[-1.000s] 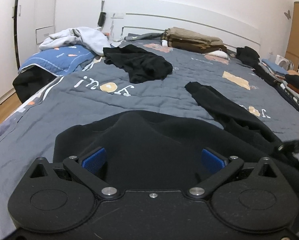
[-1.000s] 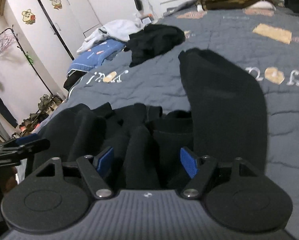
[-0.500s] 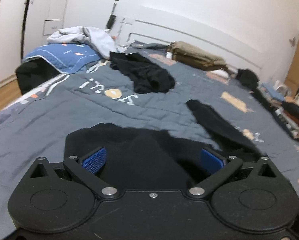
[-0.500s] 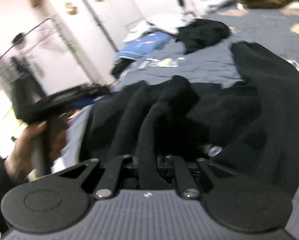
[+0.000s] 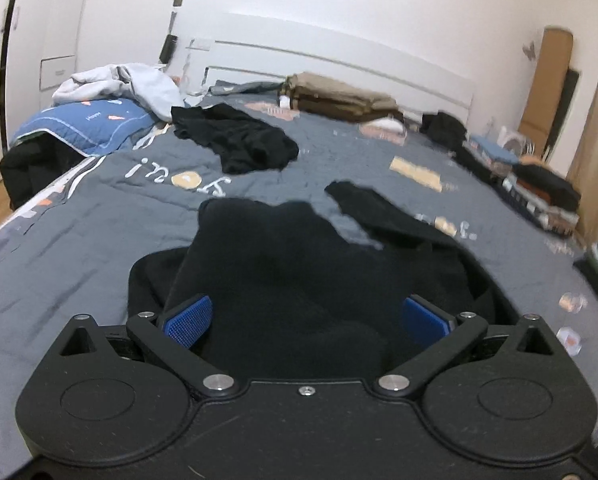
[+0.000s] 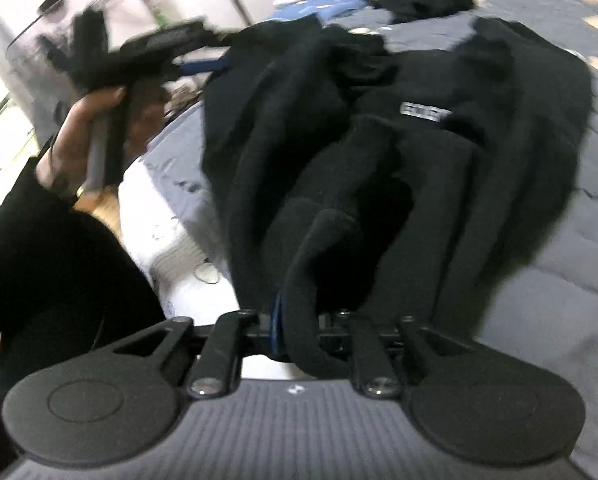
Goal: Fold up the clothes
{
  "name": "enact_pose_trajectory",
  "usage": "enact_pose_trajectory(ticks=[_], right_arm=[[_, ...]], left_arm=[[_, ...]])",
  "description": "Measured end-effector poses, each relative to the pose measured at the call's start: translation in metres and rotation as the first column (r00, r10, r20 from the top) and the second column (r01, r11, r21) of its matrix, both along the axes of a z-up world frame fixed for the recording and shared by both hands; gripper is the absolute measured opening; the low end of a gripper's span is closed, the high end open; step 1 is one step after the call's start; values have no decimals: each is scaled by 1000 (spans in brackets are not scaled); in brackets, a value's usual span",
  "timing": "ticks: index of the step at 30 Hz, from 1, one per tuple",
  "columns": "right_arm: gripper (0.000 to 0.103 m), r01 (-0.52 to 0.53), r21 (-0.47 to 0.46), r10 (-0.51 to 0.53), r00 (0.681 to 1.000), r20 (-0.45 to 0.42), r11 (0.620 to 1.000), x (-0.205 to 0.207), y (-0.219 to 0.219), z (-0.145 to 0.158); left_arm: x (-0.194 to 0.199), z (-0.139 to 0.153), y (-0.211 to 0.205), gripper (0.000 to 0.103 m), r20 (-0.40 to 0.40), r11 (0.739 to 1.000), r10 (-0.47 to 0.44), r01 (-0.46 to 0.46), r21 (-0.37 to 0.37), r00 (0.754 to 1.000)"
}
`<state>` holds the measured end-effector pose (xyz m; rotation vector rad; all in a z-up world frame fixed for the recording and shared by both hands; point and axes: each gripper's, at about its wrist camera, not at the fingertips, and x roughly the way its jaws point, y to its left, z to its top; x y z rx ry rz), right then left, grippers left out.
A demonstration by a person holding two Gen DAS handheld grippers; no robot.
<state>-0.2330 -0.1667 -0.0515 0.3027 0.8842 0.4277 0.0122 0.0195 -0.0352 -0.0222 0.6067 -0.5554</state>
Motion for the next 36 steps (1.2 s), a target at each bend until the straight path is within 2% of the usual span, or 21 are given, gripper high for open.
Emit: enact_pose_trajectory(ticks=[3, 8, 13, 18, 23, 26, 27, 28, 32, 34, 36], right_arm=[[30, 77, 48, -79, 996, 38, 996, -7, -13, 19], [35, 142, 136, -158, 980, 119, 980, -19, -30, 49], [54, 219, 190, -260, 939, 227, 957, -38, -53, 69], [58, 365, 199, -406, 882, 239, 909, -7, -63, 64], [58, 475, 211, -513, 837, 190, 854, 45, -83, 43], [58, 519, 221, -556, 817, 155, 825, 67, -95, 26], [58, 534, 224, -569, 809, 144, 815, 73, -99, 20], [58, 548, 227, -583, 802, 132, 805, 80, -102, 14], [58, 563, 265, -604, 790, 106, 783, 79, -107, -9], [58, 566, 261, -601, 795, 78, 782, 80, -107, -15], [58, 560, 268, -595, 801, 66, 784, 80, -107, -16]], left_arm=[[0, -10, -3, 103, -24, 999, 6, -5, 41, 1000], [-3, -5, -2, 103, 15, 999, 20, -20, 30, 1000], [7, -7, 0, 103, 7, 997, 69, -69, 31, 998], [25, -10, 2, 103, -29, 994, 111, -111, 14, 993], [39, -11, 1, 103, 6, 986, 161, -161, 46, 987], [48, -17, 1, 99, -15, 986, 159, -158, 50, 987], [51, -20, 1, 90, -27, 987, 156, -155, 48, 987], [54, -22, 1, 74, -38, 987, 154, -152, 46, 987], [55, -29, 0, 41, -58, 994, 108, -106, 34, 992], [52, -29, -1, 20, -67, 997, 71, -70, 20, 995], [45, -28, 2, 14, -64, 998, 55, -55, -2, 996]])
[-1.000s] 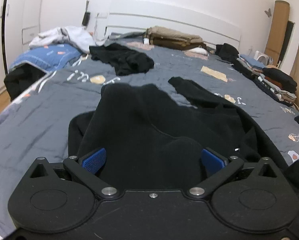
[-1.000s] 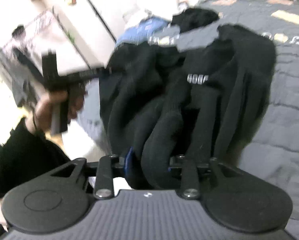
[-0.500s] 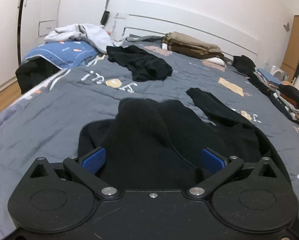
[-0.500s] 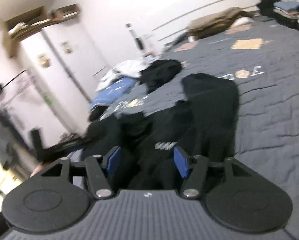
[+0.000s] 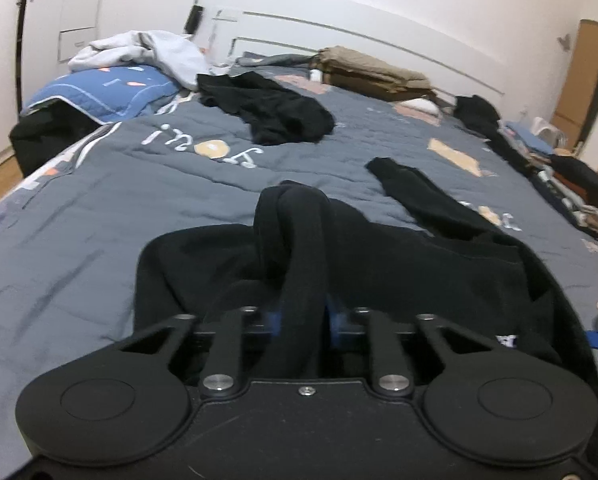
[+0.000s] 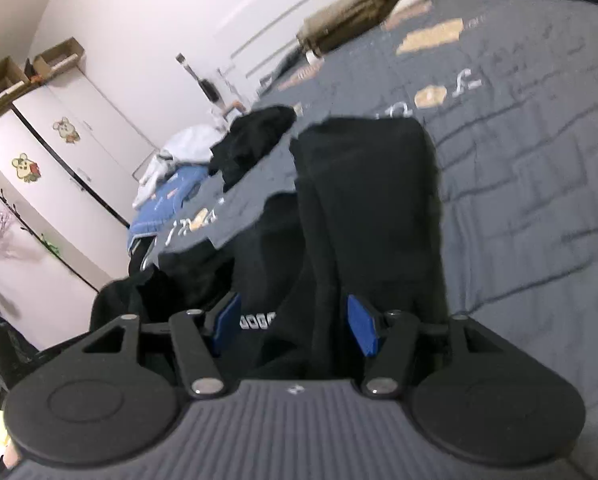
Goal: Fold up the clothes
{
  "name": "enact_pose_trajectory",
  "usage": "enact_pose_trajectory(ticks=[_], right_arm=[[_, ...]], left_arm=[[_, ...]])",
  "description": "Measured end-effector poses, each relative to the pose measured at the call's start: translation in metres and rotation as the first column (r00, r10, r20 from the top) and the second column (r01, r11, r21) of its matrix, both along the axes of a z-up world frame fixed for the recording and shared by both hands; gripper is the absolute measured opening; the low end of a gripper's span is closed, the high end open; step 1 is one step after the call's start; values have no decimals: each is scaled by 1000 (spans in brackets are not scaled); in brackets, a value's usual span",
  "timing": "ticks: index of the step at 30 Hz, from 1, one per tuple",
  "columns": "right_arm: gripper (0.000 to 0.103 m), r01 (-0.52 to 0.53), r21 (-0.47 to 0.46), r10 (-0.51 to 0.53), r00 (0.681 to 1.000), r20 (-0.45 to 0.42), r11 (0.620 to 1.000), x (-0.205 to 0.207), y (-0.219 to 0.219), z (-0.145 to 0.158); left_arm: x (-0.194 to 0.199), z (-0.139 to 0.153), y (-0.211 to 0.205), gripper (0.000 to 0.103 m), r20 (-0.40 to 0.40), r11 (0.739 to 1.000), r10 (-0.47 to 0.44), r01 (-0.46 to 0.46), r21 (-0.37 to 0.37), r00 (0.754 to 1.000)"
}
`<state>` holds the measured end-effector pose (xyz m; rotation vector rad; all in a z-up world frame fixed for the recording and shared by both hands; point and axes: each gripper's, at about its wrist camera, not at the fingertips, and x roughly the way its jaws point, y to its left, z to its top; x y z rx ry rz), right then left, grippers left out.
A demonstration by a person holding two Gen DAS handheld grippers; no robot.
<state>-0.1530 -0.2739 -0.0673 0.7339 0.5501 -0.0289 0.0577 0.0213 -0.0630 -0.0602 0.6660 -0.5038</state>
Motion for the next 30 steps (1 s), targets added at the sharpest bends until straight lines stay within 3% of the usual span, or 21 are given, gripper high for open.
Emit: enact_pose_trajectory(ticks=[5, 9, 16, 19, 21, 23, 25, 28, 30], right_arm=[[58, -3, 18, 2, 1000, 29, 1000, 0, -1, 4], [58, 14, 47, -16, 999, 33, 999, -1, -8, 5], [58, 3, 30, -4, 1000, 19, 1000, 1, -7, 8], [58, -9, 20, 9, 1000, 13, 1000, 3, -4, 9], [58, -8, 12, 8, 1000, 9, 1000, 5, -2, 9], [58, -4, 10, 4, 1000, 8, 1000, 5, -1, 9], [58, 3, 12, -3, 1000, 14, 1000, 4, -1, 10], [58, 13, 13, -13, 1000, 14, 1000, 4, -3, 9], [58, 20, 14, -20, 1000, 13, 1000, 4, -4, 8]], left_arm=[[-23, 9, 17, 10, -11, 998, -39, 39, -43, 999], [-59, 14, 34, 9, -70, 996, -79, 76, -40, 994], [-147, 6, 60, 10, -152, 980, -163, 178, 88, 975], [-174, -5, 61, 12, -208, 944, -193, 240, 228, 959], [-185, -5, 66, 22, -222, 927, -182, 242, 287, 958], [-190, 13, 81, 40, -201, 951, -189, 230, 207, 961], [-189, 41, 95, 67, -134, 971, -186, 203, 125, 973], [-184, 88, 114, 69, -11, 987, -160, 160, 20, 987], [-176, 115, 117, 73, 72, 990, -143, 144, -2, 987]])
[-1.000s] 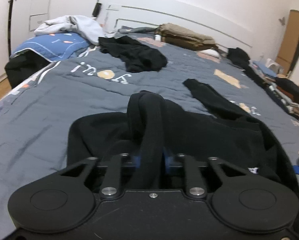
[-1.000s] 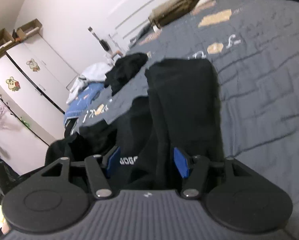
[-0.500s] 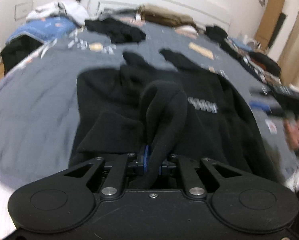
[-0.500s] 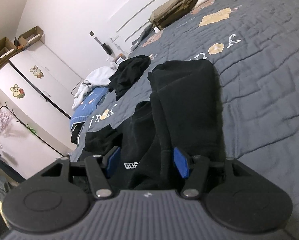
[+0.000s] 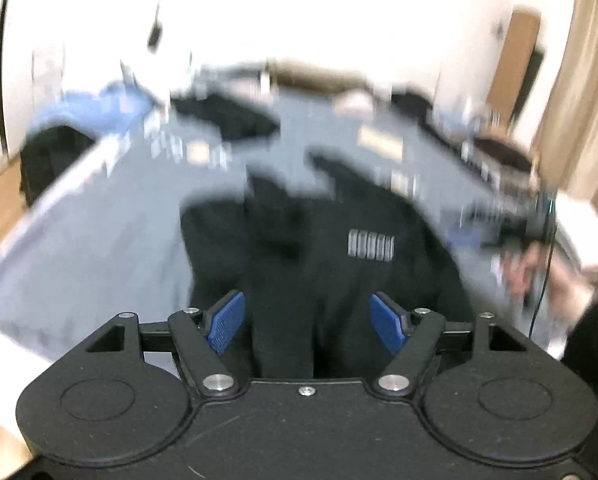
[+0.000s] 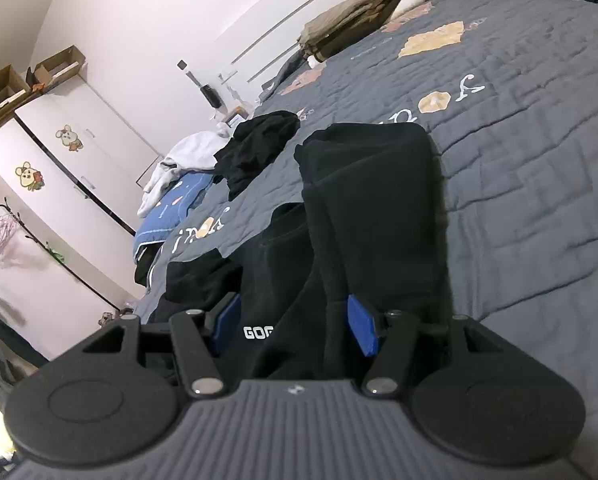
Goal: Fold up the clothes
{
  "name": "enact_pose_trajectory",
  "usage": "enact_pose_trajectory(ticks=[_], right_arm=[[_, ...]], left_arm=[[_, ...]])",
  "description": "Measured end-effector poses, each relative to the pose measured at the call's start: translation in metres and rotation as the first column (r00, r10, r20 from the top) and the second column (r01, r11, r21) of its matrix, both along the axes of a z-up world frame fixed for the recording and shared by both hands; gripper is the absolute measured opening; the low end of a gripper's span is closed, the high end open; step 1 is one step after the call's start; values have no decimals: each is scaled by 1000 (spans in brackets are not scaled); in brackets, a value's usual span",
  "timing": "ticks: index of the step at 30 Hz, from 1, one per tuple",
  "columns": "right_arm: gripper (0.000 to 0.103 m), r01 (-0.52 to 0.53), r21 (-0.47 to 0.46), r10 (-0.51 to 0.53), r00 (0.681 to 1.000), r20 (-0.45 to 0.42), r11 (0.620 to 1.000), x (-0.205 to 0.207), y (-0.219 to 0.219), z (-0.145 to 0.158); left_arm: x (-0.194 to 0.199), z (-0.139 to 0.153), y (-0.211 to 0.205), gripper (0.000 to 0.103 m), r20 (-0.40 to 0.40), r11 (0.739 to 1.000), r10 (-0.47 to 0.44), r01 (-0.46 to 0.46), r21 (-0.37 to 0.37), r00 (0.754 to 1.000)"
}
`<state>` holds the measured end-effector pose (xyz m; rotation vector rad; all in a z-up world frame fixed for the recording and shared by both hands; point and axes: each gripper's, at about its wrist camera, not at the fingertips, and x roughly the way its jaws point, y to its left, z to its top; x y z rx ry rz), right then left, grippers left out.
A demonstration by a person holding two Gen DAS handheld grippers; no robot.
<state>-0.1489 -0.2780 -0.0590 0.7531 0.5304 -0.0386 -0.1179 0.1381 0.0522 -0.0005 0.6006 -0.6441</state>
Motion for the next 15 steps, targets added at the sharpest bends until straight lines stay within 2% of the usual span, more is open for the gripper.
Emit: enact_pose_trajectory(ticks=[1, 3, 5, 8, 10, 12, 15], right_arm=[[58, 2, -1, -2, 1000, -1, 1000, 0, 0, 0], [58, -4, -4, 4, 1000, 6, 1000, 2, 2, 1], [58, -15, -12, 15, 1000, 11, 1000, 3, 5, 2], [58, -24, -23, 25, 1000, 16, 999, 4, 9, 3], [58, -29, -30, 29, 999, 19, 999, 5, 11, 4], [58, -32, -37, 33, 999, 26, 999, 6, 12, 4], [58, -38, -43, 39, 999, 33, 998, 9, 14, 3]], left_arm=[[6, 10, -4, 77, 55, 1000, 7, -8, 19, 998], [24, 17, -23, 77, 141, 996, 16, -28, 80, 990], [48, 10, -50, 77, 168, 992, 9, -29, 119, 986], [84, -14, -93, 76, 177, 987, -36, 7, 163, 984], [107, -31, -116, 70, 166, 984, -64, 35, 173, 984], [128, -48, -136, 70, 153, 981, -88, 59, 183, 984], [155, -75, -156, 63, 136, 962, -124, 86, 259, 983]])
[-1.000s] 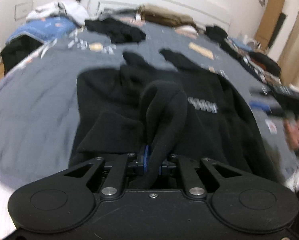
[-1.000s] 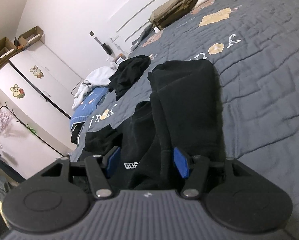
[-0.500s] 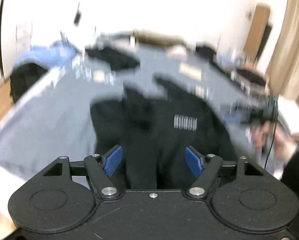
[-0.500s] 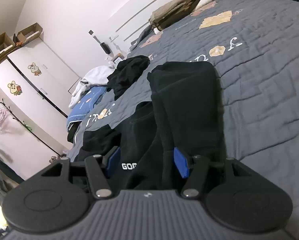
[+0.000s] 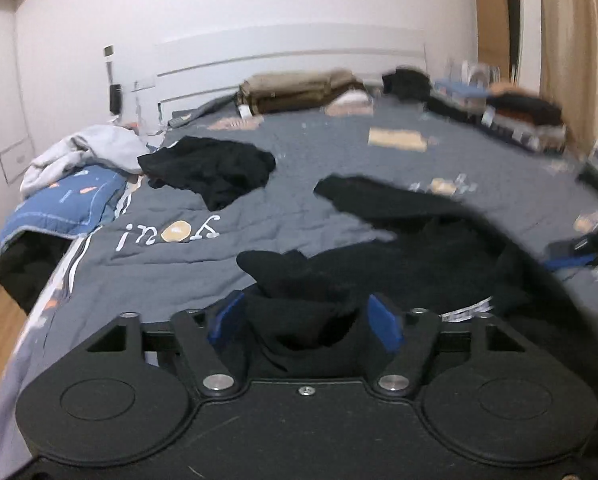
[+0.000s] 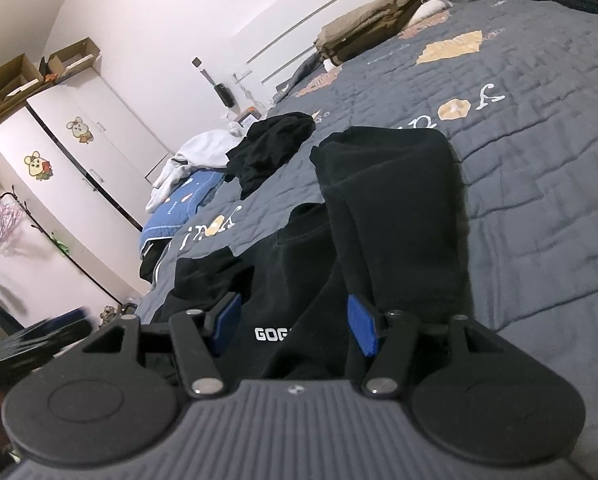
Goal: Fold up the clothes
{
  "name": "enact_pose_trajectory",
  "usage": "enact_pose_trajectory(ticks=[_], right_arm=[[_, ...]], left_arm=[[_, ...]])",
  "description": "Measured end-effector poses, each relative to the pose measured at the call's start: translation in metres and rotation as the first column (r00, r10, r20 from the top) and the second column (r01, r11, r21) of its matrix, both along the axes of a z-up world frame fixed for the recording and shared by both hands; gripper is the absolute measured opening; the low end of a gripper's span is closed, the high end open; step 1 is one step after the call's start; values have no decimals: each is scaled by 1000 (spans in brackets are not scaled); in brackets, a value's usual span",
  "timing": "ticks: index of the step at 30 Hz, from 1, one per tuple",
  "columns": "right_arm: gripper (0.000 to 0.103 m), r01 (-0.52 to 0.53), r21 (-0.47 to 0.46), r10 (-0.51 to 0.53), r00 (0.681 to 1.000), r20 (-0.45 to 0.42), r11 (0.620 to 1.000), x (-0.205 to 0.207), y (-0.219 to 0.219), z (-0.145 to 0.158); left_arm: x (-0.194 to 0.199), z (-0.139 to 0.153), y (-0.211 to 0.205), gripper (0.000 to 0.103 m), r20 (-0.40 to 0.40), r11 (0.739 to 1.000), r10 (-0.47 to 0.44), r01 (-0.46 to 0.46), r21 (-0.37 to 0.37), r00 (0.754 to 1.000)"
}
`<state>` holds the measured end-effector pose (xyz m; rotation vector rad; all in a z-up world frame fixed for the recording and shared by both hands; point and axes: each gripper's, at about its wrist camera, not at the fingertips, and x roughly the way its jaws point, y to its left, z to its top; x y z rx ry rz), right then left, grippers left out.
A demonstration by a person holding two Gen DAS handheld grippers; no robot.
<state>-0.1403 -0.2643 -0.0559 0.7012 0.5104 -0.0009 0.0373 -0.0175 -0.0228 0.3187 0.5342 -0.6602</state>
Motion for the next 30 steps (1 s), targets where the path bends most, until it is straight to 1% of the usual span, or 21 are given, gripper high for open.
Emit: enact_pose_trajectory(ticks=[3, 5, 6, 7, 9, 10, 11, 12, 13, 16, 18, 20, 22, 23, 24, 25, 26, 27, 28, 29, 30], right_arm=[[58, -13, -5, 13, 1000, 1, 1000, 4, 1, -2], [58, -26, -14, 26, 1000, -4, 1000, 7, 3, -4], [58, -34, -19, 34, 999, -6, 999, 8, 3, -5], [58, -39, -22, 39, 999, -8, 999, 9, 3, -5], [58, -46, -22, 45, 999, -13, 999, 11, 4, -7], [58, -50, -24, 49, 999, -14, 998, 11, 4, -8], [58, -52, -28, 52, 999, -14, 998, 11, 5, -8], [58, -54, -33, 53, 998, -13, 998, 11, 6, -9], [58, -53, -34, 53, 999, -12, 998, 11, 6, -9], [58, -44, -23, 44, 999, -5, 999, 9, 5, -8], [58, -35, -13, 35, 999, 2, 999, 7, 4, -7], [58, -24, -4, 24, 1000, 12, 1000, 5, 2, -5], [58, -10, -6, 10, 1000, 23, 1000, 3, 2, -3], [58, -3, -12, 3, 1000, 29, 1000, 2, 1, -2], [58, 3, -12, -3, 999, 32, 1000, 1, 0, -2], [58, 7, -9, -7, 999, 34, 1000, 1, -1, -2], [58, 12, -5, -12, 999, 35, 1000, 0, -2, -2], [58, 16, -4, -16, 999, 34, 1000, 0, -3, -2], [58, 20, -3, -19, 999, 32, 1000, 0, -3, -2], [58, 23, -5, -23, 999, 29, 1000, 1, -4, -3], [58, 25, -7, -25, 999, 26, 1000, 1, -5, -3]], left_arm=[[23, -28, -11, 63, -42, 998, -5, 7, 68, 999], [36, -43, -15, 63, -55, 994, 17, -11, 110, 998], [43, -50, -15, 63, -58, 992, 39, -32, 123, 998], [50, -56, -15, 67, -64, 990, 60, -51, 133, 996], [57, -66, -10, 68, -91, 989, 84, -71, 133, 992], [59, -69, -7, 59, -112, 992, 67, -54, 116, 991], [60, -73, -5, 43, -132, 994, 51, -38, 98, 990], [61, -75, -3, 12, -150, 997, 36, -24, 79, 988], [60, -73, 2, 12, -150, 998, 32, -24, 55, 988], [55, -52, 23, 11, -89, 997, 68, -72, -41, 994], [54, -28, 47, 11, -28, 985, 127, -129, -112, 992], [55, -2, 72, 11, 36, 969, 199, -191, -158, 979], [59, 24, 102, 11, 107, 942, 297, -274, -192, 949], [62, 37, 117, 11, 137, 922, 355, -323, -212, 925], [67, 47, 133, 11, 160, 894, 426, -386, -228, 891], [73, 52, 146, 11, 177, 865, 492, -454, -215, 853], [80, 54, 156, 11, 189, 832, 553, -526, -174, 812], [87, 56, 167, 11, 204, 792, 610, -595, -134, 766], [93, 55, 177, 11, 206, 752, 656, -652, -95, 726], [98, 48, 187, 13, 182, 720, 688, -692, -50, 703], [101, 39, 196, 17, 154, 694, 710, -720, 7, 687]])
